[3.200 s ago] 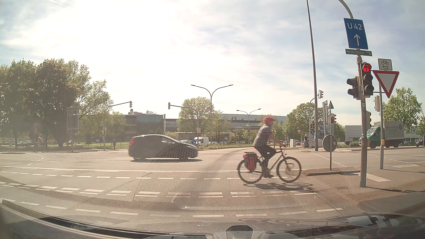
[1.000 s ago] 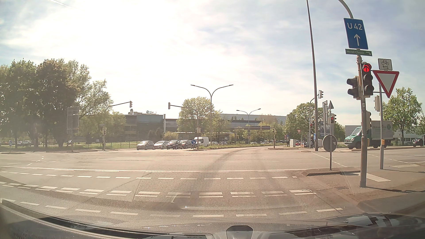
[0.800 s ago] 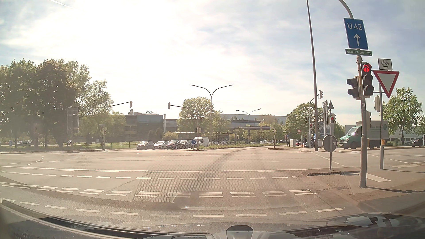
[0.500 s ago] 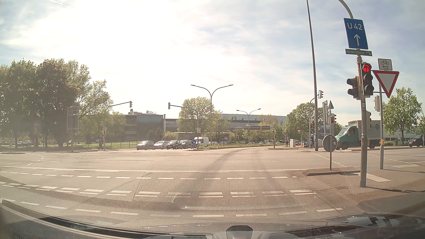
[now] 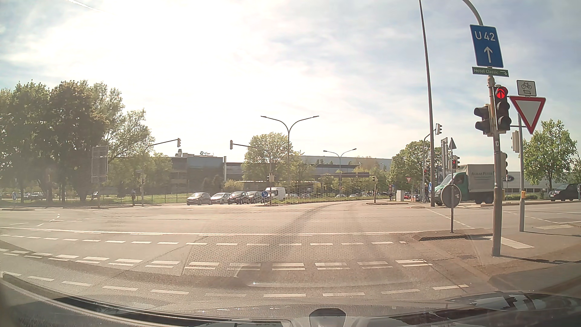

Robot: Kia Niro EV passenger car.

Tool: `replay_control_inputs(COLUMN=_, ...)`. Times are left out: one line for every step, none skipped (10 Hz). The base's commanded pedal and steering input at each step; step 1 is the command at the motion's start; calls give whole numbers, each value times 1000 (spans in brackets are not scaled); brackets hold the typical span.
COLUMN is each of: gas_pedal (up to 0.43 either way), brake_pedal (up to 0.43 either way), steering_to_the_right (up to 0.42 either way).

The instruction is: Follow the waypoints while adhering to traffic rules and regulations

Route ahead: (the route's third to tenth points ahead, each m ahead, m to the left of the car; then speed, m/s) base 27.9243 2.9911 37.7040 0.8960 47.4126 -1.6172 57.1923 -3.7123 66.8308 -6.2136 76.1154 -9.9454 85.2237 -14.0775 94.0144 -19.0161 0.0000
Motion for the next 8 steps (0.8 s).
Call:
replay_control_inputs(gas_pedal=0, brake_pedal=256, steering_to_the_right=13)
replay_control_inputs(gas_pedal=0, brake_pedal=250, steering_to_the_right=12)
replay_control_inputs(gas_pedal=0, brake_pedal=256, steering_to_the_right=13)
replay_control_inputs(gas_pedal=0, brake_pedal=256, steering_to_the_right=13)
replay_control_inputs(gas_pedal=0, brake_pedal=256, steering_to_the_right=13)
replay_control_inputs(gas_pedal=0, brake_pedal=256, steering_to_the_right=13)
replay_control_inputs(gas_pedal=0, brake_pedal=256, steering_to_the_right=12)
replay_control_inputs(gas_pedal=0, brake_pedal=256, steering_to_the_right=13)
